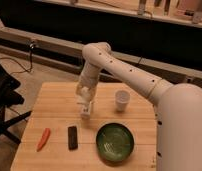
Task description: Place the white sponge in the ceramic bowl
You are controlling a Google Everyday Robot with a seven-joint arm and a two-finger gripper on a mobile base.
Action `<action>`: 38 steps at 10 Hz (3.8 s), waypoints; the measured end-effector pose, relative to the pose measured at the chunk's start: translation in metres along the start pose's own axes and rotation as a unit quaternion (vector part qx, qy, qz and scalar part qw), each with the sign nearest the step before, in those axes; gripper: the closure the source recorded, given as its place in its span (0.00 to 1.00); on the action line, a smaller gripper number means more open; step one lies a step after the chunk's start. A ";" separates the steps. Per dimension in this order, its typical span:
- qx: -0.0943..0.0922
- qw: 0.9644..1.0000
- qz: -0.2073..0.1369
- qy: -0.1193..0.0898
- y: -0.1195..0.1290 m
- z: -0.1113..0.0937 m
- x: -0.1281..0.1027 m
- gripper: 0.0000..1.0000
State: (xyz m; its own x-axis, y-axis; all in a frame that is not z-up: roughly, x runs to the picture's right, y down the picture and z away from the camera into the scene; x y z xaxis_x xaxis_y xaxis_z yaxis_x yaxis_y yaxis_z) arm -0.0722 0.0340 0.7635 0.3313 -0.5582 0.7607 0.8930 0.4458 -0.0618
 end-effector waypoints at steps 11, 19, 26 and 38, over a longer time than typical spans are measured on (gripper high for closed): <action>0.016 1.000 0.002 0.013 0.045 -0.016 -0.009 1.00; 0.016 1.000 0.000 0.017 0.092 -0.027 -0.016 1.00; 0.007 1.000 -0.005 0.016 0.126 -0.028 -0.030 1.00; -0.014 1.000 -0.014 0.014 0.168 -0.017 -0.056 1.00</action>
State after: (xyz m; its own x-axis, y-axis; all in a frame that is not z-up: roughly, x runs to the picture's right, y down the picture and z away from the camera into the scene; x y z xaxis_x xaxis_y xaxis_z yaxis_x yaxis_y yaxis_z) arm 0.0641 0.1284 0.6999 0.3142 -0.5905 0.7434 0.9101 0.4102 -0.0588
